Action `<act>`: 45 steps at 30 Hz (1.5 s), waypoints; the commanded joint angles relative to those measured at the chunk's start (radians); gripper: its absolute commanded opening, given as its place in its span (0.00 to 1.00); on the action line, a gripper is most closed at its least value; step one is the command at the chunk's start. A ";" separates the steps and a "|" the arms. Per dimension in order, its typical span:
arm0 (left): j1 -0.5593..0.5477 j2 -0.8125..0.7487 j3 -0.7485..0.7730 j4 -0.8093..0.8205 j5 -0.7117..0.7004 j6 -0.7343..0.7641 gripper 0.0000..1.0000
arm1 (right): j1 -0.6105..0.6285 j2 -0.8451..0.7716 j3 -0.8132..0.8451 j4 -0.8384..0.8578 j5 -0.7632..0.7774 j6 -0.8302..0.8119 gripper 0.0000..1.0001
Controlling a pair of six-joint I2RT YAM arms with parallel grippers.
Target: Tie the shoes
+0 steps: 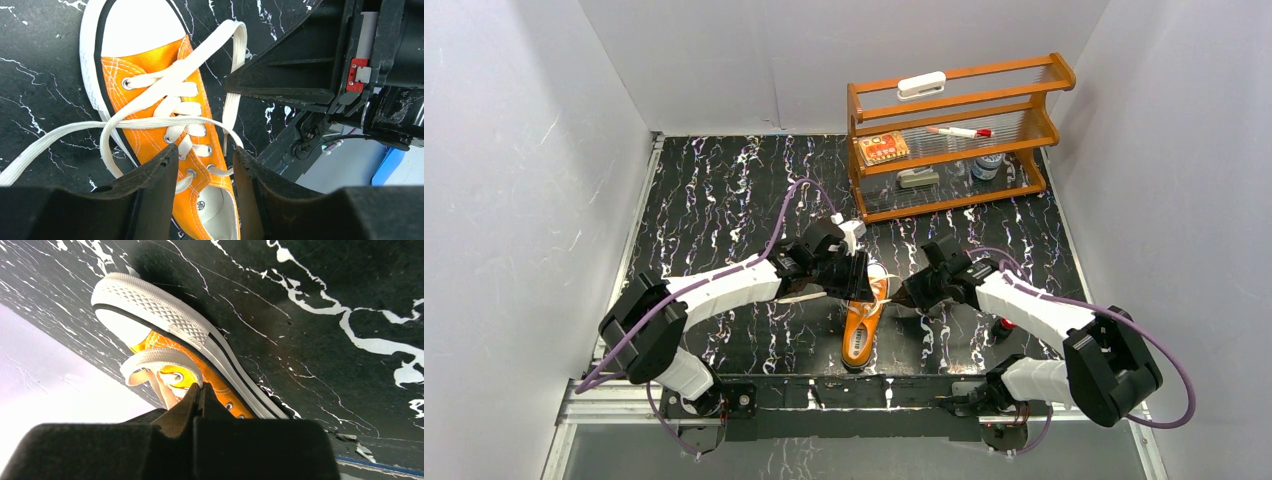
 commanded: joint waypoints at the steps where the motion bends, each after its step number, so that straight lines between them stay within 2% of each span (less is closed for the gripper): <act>1: -0.001 -0.049 -0.042 0.007 0.019 0.028 0.44 | 0.027 0.015 -0.010 0.069 -0.010 0.075 0.00; 13: -0.002 -0.054 -0.069 0.042 0.057 0.028 0.44 | 0.055 0.056 0.030 0.112 -0.024 0.089 0.00; 19: 0.001 -0.040 -0.065 0.056 0.121 0.055 0.44 | 0.056 0.062 0.036 0.139 -0.037 0.079 0.00; 26: 0.000 -0.030 -0.056 0.066 0.103 0.061 0.25 | 0.061 0.056 0.037 0.141 -0.043 0.070 0.00; 32: 0.001 -0.039 -0.052 0.103 0.113 0.093 0.19 | 0.063 0.054 0.046 0.131 -0.048 0.054 0.00; 34: 0.001 -0.036 -0.033 0.051 0.091 0.111 0.02 | 0.062 0.052 0.053 0.131 -0.045 0.035 0.00; 37: 0.001 -0.067 0.001 -0.057 0.044 0.127 0.00 | 0.061 0.047 0.060 0.142 -0.057 -0.071 0.00; 38: 0.001 -0.083 0.010 -0.086 0.046 0.129 0.00 | 0.049 0.046 0.073 0.128 -0.064 -0.140 0.07; 41: 0.001 -0.153 0.006 -0.141 0.096 0.111 0.00 | 0.026 0.018 0.137 0.013 -0.008 -0.425 0.54; 43: 0.001 -0.209 0.000 -0.170 0.103 0.080 0.00 | 0.015 -0.020 0.168 -0.044 0.034 -0.613 0.69; 45: 0.000 -0.255 0.013 -0.209 0.109 0.055 0.00 | 0.006 -0.052 0.210 -0.129 0.080 -0.769 0.79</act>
